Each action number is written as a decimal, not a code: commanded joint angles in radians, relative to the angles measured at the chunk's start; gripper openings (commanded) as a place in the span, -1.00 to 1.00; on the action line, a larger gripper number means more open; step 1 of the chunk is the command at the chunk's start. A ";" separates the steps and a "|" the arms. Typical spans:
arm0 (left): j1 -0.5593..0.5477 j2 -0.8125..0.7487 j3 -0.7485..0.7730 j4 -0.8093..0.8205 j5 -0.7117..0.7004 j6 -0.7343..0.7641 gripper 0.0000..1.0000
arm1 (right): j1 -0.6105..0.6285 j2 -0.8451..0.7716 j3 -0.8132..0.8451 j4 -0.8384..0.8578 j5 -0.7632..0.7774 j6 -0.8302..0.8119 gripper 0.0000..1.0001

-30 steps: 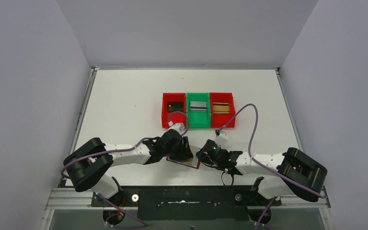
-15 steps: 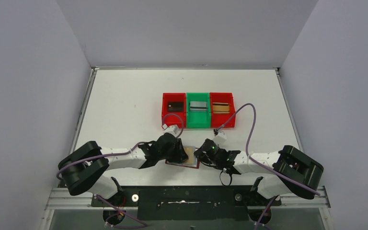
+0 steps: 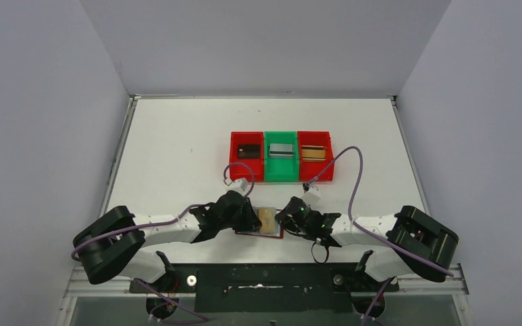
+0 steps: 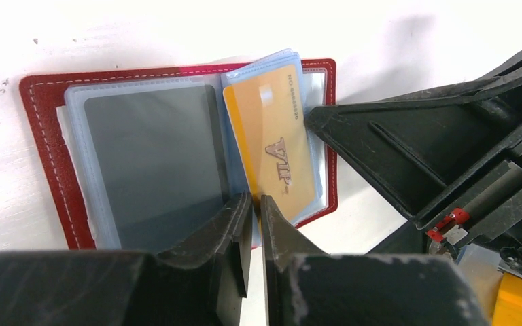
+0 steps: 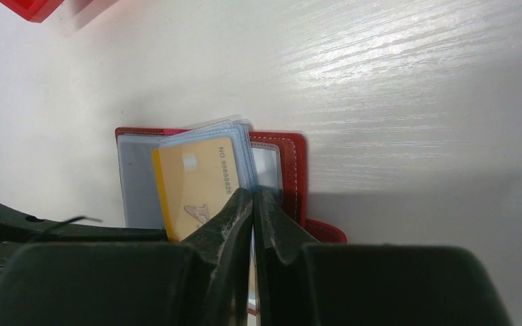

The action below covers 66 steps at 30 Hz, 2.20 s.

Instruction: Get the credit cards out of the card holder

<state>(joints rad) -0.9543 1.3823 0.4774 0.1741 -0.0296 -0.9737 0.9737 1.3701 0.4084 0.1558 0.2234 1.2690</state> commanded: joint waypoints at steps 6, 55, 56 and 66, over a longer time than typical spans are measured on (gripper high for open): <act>0.006 -0.027 -0.015 0.121 0.031 -0.003 -1.00 | 0.003 0.041 -0.029 -0.175 -0.047 -0.034 -0.92; 0.041 -0.043 -0.078 0.145 0.045 -0.018 -1.00 | 0.008 0.014 0.122 -0.163 -0.104 -0.146 -0.79; 0.041 -0.046 -0.076 0.137 0.042 -0.015 -1.00 | 0.008 0.021 0.120 -0.188 -0.083 -0.135 -0.80; 0.042 -0.083 -0.068 0.091 0.011 -0.005 -1.00 | 0.011 0.034 0.067 -0.189 -0.078 -0.095 -0.81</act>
<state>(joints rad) -0.9146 1.3315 0.3981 0.2550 0.0071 -0.9897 0.9768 1.3781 0.5022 0.0120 0.1085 1.1618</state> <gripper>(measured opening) 0.008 0.096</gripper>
